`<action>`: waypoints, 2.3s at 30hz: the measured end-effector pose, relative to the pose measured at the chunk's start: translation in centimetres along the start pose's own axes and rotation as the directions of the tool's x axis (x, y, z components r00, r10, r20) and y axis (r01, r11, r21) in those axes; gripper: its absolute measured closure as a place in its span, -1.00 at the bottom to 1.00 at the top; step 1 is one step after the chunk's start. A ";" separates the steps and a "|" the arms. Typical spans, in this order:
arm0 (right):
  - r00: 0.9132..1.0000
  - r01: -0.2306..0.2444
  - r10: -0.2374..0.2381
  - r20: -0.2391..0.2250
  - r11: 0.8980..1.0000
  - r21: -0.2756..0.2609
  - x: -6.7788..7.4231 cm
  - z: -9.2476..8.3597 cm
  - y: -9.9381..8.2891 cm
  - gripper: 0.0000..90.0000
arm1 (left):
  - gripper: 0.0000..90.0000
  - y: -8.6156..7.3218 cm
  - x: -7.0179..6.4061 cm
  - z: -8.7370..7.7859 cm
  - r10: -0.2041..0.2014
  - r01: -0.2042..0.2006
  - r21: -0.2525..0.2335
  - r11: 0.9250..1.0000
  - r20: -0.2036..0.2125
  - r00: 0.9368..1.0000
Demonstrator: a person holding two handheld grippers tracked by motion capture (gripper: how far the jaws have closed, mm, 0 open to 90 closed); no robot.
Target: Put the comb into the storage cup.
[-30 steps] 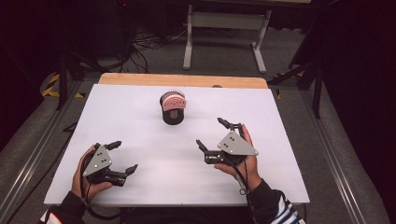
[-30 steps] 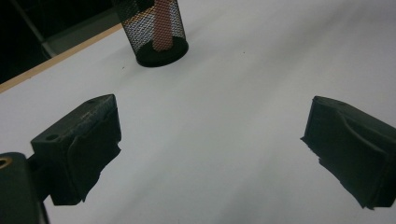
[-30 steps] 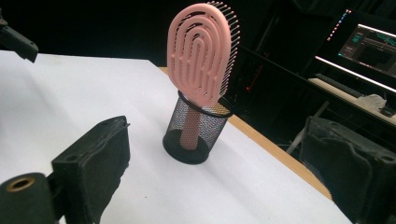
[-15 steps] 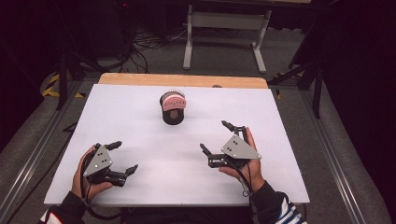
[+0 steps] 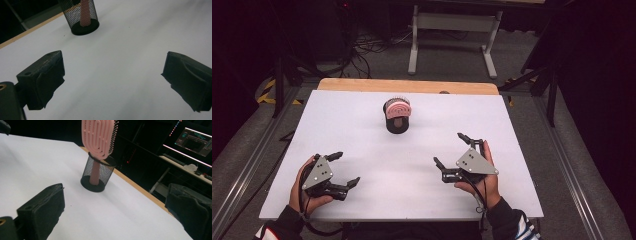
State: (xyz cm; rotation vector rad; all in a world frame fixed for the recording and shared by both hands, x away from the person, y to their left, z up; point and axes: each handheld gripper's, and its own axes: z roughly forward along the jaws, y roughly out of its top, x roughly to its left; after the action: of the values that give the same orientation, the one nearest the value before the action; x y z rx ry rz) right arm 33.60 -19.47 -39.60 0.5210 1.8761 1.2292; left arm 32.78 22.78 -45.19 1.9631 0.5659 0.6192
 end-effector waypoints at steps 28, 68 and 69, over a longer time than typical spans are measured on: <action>0.998 -0.023 0.019 0.053 0.997 0.078 -1.3 -2.7 -4.5 -0.92 | -0.89 0.0 -0.1 0.2 -0.001 0.001 -0.001 1.000 0.006 1.000; 0.994 -0.101 0.092 0.066 0.986 0.132 -2.7 -4.3 -7.9 -0.93 | -0.92 0.0 0.1 0.5 -0.012 0.012 -0.005 1.000 0.014 1.000; 0.994 -0.099 0.091 0.066 0.987 0.129 -2.7 -4.2 -7.8 -0.93 | -0.92 0.0 0.2 0.6 -0.012 0.012 -0.002 1.000 0.013 1.000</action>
State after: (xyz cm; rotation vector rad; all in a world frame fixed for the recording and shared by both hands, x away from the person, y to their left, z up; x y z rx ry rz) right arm 32.46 -27.17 -44.63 0.7178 1.9090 1.1427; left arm 33.26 22.52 -45.38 1.9587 0.5685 0.5996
